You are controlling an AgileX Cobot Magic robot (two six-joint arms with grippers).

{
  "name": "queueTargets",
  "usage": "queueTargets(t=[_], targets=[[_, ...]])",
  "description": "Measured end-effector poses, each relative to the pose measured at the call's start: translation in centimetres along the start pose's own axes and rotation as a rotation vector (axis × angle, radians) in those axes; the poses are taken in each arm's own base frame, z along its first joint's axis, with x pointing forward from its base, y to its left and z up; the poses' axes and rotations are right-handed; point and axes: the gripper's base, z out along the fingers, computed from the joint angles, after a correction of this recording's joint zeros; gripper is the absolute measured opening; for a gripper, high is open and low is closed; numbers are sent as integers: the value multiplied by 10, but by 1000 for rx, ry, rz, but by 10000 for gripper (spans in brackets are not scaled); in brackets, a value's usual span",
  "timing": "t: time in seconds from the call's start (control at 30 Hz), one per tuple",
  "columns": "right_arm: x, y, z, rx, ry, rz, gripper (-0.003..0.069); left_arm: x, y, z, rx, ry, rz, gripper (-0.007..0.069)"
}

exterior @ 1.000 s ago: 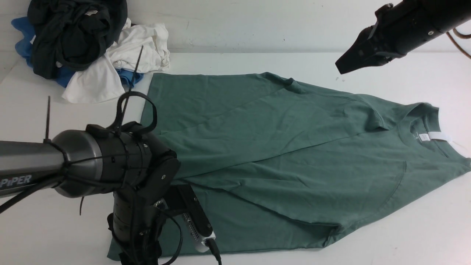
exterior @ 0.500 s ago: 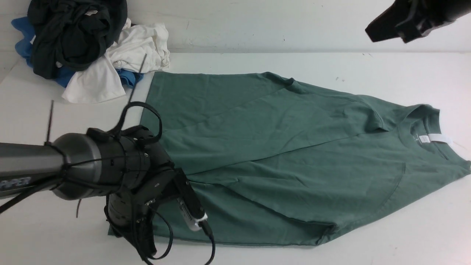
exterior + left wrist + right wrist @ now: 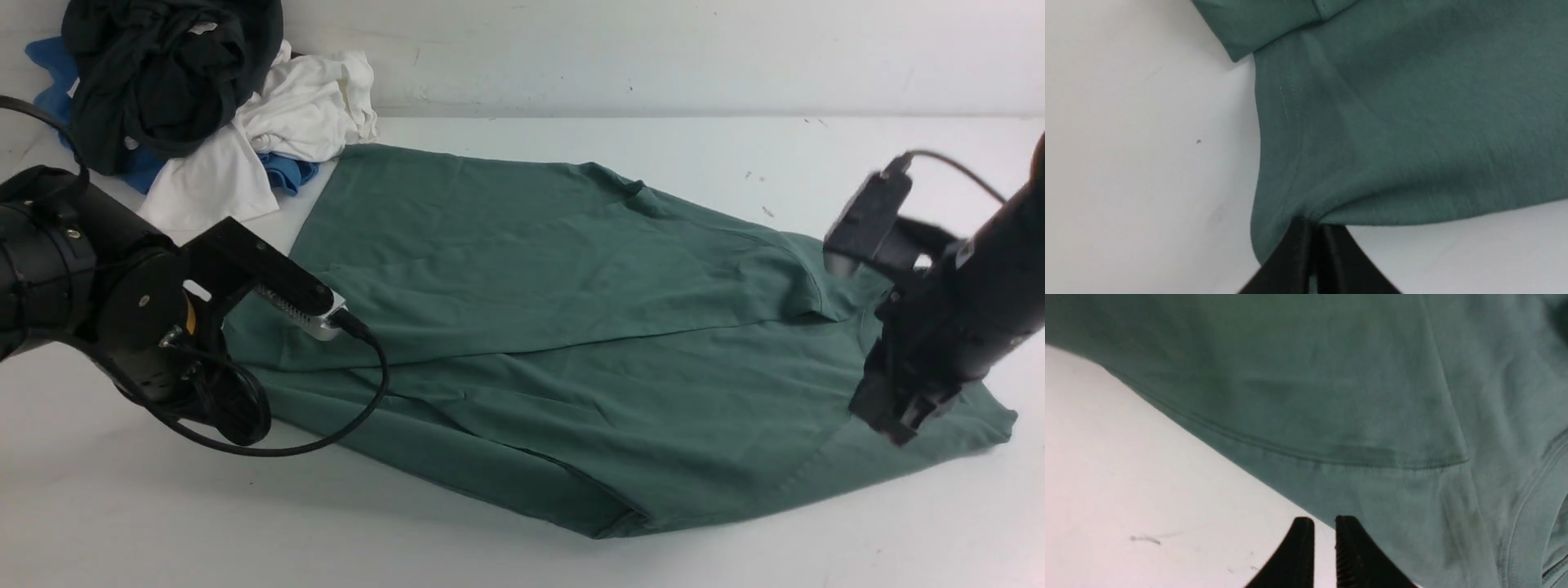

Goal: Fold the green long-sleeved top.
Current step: Use both arms simultaneously to clamp the lower edge of the clothing fabric, then use both arms to drag the lower edge of the fabric forward and fold it over the upper edge

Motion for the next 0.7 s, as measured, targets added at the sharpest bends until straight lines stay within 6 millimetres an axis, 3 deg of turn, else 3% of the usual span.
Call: queueTargets(t=[0.07, 0.2, 0.3, 0.4, 0.47, 0.57, 0.6, 0.7], targets=[[11, -3, 21, 20, 98, -10, 195, 3, 4, 2, 0, 9, -8, 1], [21, -11, 42, 100, 185, 8, 351, 3, 4, 2, 7, 10, -13, 1], [26, -14, 56, 155, 203, 20, 429, 3, 3, 2, 13, 10, -16, 1], [32, -13, 70, 157, 230, -6, 455, 3, 3, 2, 16, 10, -17, 1], [36, -11, 79, 149, 252, -33, 439, 3, 2, 2, 26, 10, -28, 1], [37, -12, 80, 155, 250, -75, 318, 4, 0, 2, 43, 16, -35, 1], [37, -12, 80, 155, 250, -75, 318, 4, 0, 2, 45, 18, -33, 1], [34, -15, 74, 198, 227, 3, 104, 6, -2, -10, 89, 10, -60, 1]])
